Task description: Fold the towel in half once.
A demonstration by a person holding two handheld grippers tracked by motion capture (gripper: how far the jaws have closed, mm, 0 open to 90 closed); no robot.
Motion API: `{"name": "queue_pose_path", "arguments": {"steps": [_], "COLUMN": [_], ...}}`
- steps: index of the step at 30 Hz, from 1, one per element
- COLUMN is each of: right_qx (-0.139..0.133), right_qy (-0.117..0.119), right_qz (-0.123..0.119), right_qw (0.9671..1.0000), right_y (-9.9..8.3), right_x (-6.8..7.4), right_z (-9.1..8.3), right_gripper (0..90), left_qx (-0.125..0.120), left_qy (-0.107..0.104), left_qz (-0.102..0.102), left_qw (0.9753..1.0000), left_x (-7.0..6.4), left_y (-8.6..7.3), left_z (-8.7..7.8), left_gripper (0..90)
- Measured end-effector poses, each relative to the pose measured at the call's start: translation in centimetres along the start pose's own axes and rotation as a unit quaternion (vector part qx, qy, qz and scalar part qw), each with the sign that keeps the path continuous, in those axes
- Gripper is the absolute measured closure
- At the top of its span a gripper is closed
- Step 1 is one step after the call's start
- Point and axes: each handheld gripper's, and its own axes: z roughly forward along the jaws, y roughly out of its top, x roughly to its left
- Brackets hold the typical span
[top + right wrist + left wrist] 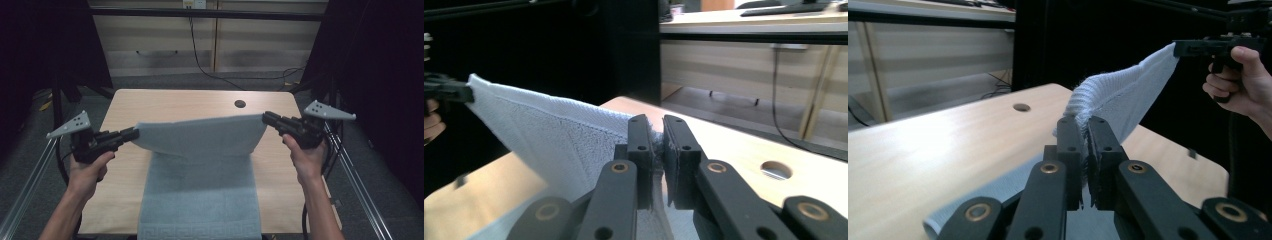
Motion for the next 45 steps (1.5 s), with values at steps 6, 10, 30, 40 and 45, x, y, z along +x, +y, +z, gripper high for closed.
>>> {"name": "queue_pose_path", "arguments": {"steps": [6,10,30,40,45], "right_qx": [0.044,0.048,0.137,0.181,0.195], "right_qy": [0.018,0.025,0.061,0.066,0.055], "right_qz": [-0.013,-0.008,0.049,0.007,0.001], "right_qw": [0.9988,0.9985,0.9875,0.9812,0.9793], "right_y": [-4.4,-7.1,-16.5,-15.2,-14.6], "right_x": [2.8,4.7,7.7,5.4,3.5], "right_z": [-2.9,-5.3,-6.6,1.4,4.9], "right_gripper": [82.8,82.8,67.9,61.2,57.1], "left_qx": [0.022,0.024,0.108,0.168,0.172], "left_qy": [-0.016,-0.027,-0.058,-0.017,0.011], "left_qz": [-0.014,-0.008,-0.056,-0.051,-0.051], "left_qw": [0.9996,0.9993,0.9909,0.9843,0.9838], "left_x": [-1.9,-3.8,-3.2,1.5,3.4], "left_y": [-4.7,-6.1,-13.6,-12.6,-11.9], "left_z": [-1.8,-2.9,-3.3,3.6,5.6], "left_gripper": [85.8,85.8,71.5,64.1,63.8]}}
